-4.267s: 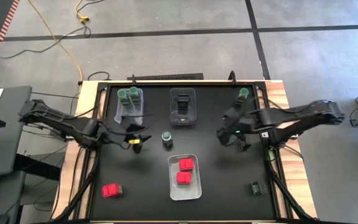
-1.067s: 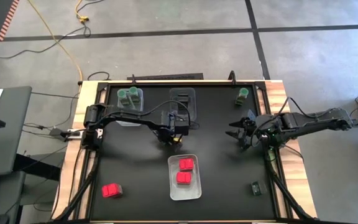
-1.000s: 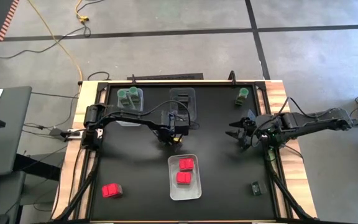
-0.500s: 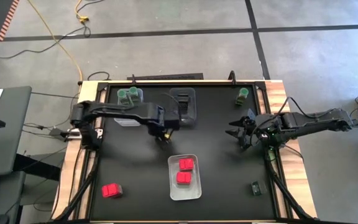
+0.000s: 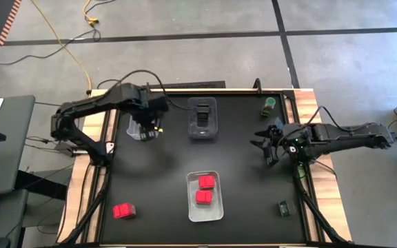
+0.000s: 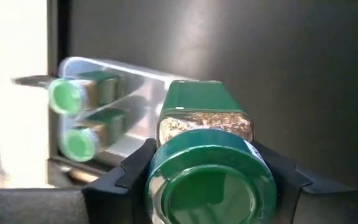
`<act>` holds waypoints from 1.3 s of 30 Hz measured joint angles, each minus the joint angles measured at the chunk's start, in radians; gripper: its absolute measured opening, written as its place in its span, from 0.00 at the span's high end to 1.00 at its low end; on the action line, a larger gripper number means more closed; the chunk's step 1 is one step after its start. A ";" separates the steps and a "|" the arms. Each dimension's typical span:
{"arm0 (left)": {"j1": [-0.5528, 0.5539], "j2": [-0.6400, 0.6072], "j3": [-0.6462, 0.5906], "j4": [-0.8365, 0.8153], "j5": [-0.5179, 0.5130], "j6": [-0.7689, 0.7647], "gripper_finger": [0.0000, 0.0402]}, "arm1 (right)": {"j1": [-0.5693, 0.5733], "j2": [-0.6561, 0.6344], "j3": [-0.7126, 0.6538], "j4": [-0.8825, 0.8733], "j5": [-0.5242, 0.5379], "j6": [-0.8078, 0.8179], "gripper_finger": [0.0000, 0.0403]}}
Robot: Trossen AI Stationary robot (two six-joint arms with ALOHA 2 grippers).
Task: Sort spices by type
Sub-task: Put the bottom green seasoning bottle into the transparent bin
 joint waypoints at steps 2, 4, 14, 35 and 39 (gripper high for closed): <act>0.034 -0.003 0.000 -0.007 -0.015 0.062 0.52 | -0.010 0.000 0.000 0.000 0.000 0.000 0.26; 0.070 -0.005 0.000 -0.003 -0.016 0.089 0.52 | -0.021 0.000 0.000 0.000 0.000 0.000 0.26; 0.237 -0.064 -0.235 0.105 0.035 0.200 0.52 | -0.059 0.000 0.000 -0.003 0.001 -0.008 0.26; 0.455 -0.137 -0.619 0.419 0.064 0.541 0.52 | -0.059 0.005 0.000 -0.003 0.002 -0.010 0.26; 0.490 -0.137 -0.656 0.463 0.064 0.610 0.52 | -0.059 0.005 0.000 -0.003 0.002 -0.009 0.26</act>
